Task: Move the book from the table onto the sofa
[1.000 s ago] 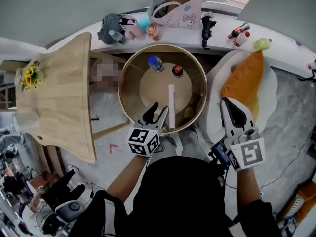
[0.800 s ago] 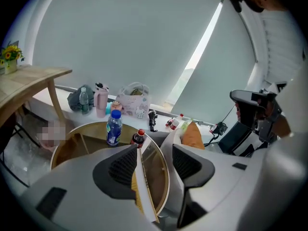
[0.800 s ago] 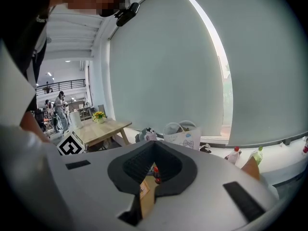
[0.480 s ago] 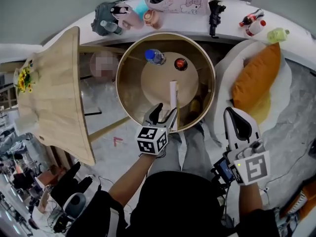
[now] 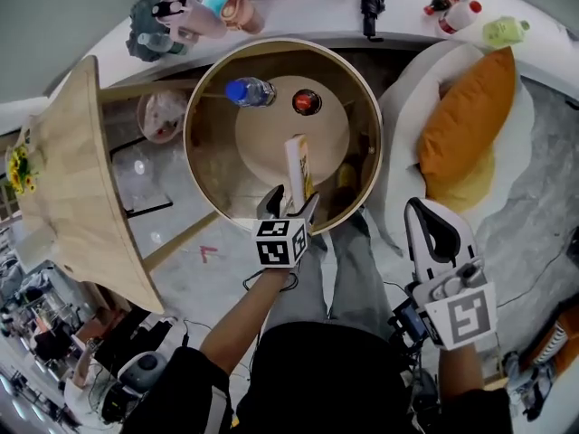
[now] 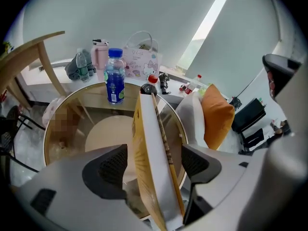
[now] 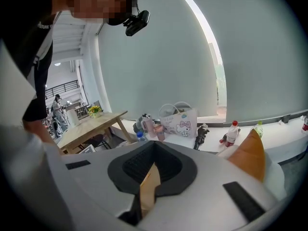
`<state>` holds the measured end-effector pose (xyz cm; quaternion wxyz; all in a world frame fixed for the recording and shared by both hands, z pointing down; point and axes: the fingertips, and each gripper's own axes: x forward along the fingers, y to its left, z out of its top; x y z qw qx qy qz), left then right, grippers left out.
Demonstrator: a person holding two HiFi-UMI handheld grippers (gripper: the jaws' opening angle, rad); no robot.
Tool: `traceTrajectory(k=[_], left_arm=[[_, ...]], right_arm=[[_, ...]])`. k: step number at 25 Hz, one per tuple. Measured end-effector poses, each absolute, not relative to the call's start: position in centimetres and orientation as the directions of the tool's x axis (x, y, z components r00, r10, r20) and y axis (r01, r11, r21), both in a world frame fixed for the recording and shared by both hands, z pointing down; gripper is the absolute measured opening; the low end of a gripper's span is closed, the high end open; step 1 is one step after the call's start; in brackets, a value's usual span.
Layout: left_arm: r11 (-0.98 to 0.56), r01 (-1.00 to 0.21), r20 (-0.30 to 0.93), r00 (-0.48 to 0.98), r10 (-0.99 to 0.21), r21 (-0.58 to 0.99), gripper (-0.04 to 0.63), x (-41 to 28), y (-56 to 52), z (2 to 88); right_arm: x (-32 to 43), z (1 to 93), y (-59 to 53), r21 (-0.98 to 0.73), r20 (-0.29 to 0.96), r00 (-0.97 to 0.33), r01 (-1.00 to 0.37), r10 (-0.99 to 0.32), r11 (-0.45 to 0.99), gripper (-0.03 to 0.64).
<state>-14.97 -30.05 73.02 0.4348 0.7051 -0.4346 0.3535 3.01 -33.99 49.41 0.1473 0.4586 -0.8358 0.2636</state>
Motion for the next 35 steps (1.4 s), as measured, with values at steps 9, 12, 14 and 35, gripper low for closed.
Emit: traceTrajectory(k=[9, 12, 14, 35], left_arm=[[-0.214, -0.935, 0.923, 0.325, -0.206, 0.281, 0.342, -15.0, -29.3, 77.0], [-0.218, -0.934, 0.93, 0.322, -0.177, 0.281, 0.342, -14.8, -29.3, 77.5], [-0.221, -0.935, 0.937, 0.314, -0.155, 0.277, 0.342, -14.8, -29.1, 77.8], [-0.231, -0.946, 0.956, 0.262, -0.133, 0.227, 0.152, -16.1, -29.9, 77.2]], right_arm=[[3.3, 50.6, -33.5, -0.331, 0.498, -0.533, -0.846, -0.684, 0.418, 0.012], [3.3, 50.5, -33.4, -0.338, 0.497, -0.532, -0.846, -0.686, 0.412, 0.014], [3.4, 50.4, -33.5, -0.341, 0.495, -0.531, -0.847, -0.688, 0.409, 0.012], [4.6, 50.0, -34.3, -0.33, 0.495, -0.507, -0.861, -0.706, 0.387, 0.012]])
